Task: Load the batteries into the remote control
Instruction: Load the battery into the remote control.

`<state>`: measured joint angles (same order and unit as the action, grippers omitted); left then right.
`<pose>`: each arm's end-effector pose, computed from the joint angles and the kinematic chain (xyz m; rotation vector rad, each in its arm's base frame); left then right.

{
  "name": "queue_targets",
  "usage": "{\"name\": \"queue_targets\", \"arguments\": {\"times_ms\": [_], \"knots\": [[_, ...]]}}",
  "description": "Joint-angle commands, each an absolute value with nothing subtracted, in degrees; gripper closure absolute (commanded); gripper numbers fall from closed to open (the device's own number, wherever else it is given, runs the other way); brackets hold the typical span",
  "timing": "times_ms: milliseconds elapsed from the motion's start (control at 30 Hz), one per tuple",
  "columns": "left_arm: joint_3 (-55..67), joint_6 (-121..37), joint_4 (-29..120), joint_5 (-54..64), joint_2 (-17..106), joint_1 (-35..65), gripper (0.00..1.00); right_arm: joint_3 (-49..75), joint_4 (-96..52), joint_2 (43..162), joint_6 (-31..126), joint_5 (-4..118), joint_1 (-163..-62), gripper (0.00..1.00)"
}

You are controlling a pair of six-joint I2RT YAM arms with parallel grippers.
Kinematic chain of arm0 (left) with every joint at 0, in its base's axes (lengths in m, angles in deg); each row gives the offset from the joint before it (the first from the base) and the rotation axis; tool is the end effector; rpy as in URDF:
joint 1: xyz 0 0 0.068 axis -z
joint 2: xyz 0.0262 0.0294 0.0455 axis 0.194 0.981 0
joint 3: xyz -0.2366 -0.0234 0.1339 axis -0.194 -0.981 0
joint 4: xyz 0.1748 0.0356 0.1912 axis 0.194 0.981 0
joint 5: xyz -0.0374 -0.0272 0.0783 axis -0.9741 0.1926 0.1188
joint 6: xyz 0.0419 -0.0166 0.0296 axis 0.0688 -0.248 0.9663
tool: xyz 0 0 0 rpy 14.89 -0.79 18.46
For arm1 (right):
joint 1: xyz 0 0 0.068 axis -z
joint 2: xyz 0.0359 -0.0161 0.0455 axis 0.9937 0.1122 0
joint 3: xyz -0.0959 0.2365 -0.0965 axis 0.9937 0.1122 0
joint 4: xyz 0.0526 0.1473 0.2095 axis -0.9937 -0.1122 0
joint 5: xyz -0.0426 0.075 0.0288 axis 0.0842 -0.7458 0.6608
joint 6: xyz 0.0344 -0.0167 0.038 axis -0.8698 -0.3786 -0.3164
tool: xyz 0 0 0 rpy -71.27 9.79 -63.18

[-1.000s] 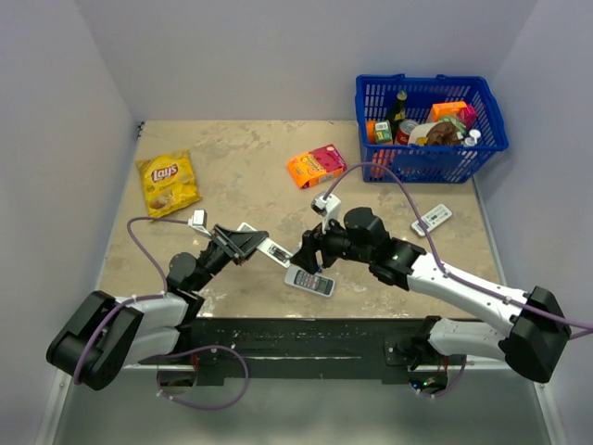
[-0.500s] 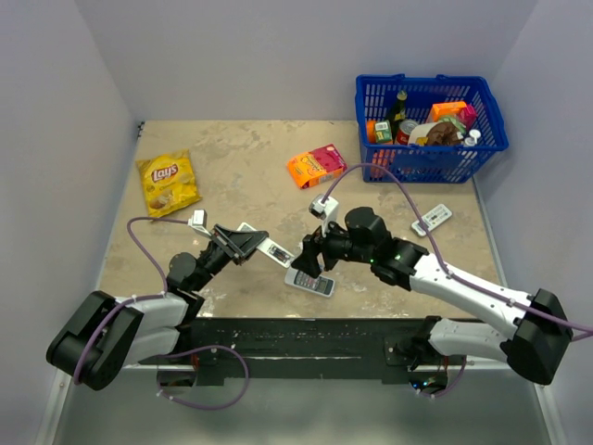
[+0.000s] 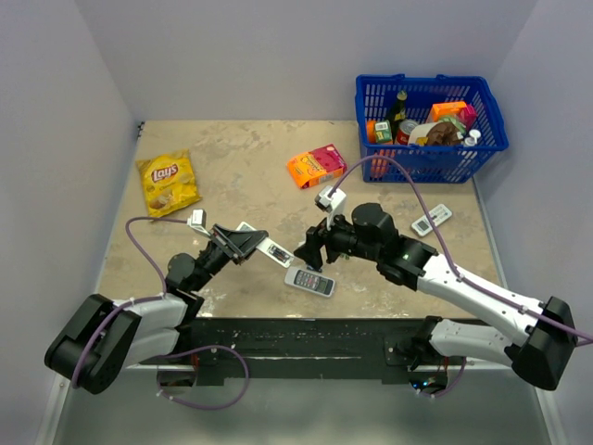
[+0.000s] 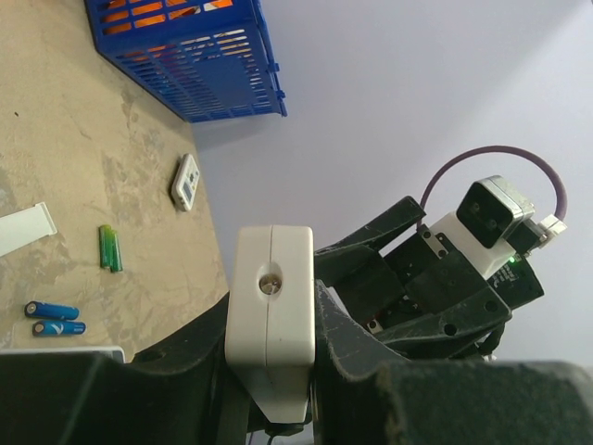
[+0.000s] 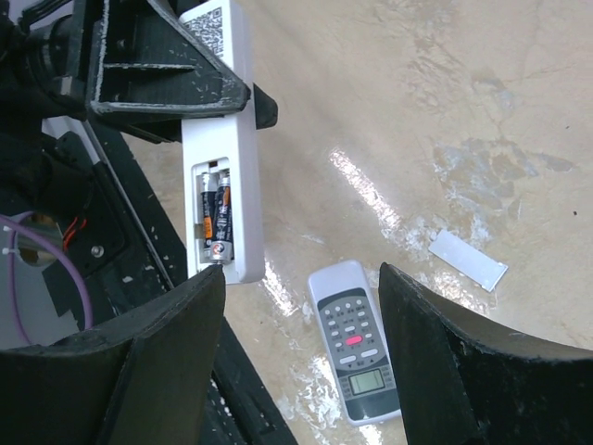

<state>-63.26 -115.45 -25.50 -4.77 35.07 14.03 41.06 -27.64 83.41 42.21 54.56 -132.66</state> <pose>0.1601 -0.0876 0.1827 -0.5440 1.5751 -1.7579 0.1589 0.1933 0.3052 -0.7627 1.8832 0.8749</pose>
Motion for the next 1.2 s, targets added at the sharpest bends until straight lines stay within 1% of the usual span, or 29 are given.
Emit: {"name": "queue_targets", "arguments": {"times_ms": [0,500,933,1167], "knots": [[-64.4,-115.0,-35.6,-5.5,33.8,14.3,1.0,38.5,-25.5,84.3,42.6,55.9,-132.6,0.3],[-64.3,-115.0,-35.6,-5.3,34.0,14.3,1.0,38.4,-22.6,86.7,41.3,52.6,-132.6,0.3],[-63.8,-115.1,-35.6,-5.5,33.9,14.3,1.0,41.0,-19.2,86.6,38.9,49.7,-132.6,0.31],[-64.0,-114.9,-34.7,-5.3,33.2,14.3,1.0,40.3,-20.8,85.7,39.5,52.8,-132.6,0.31]]}}
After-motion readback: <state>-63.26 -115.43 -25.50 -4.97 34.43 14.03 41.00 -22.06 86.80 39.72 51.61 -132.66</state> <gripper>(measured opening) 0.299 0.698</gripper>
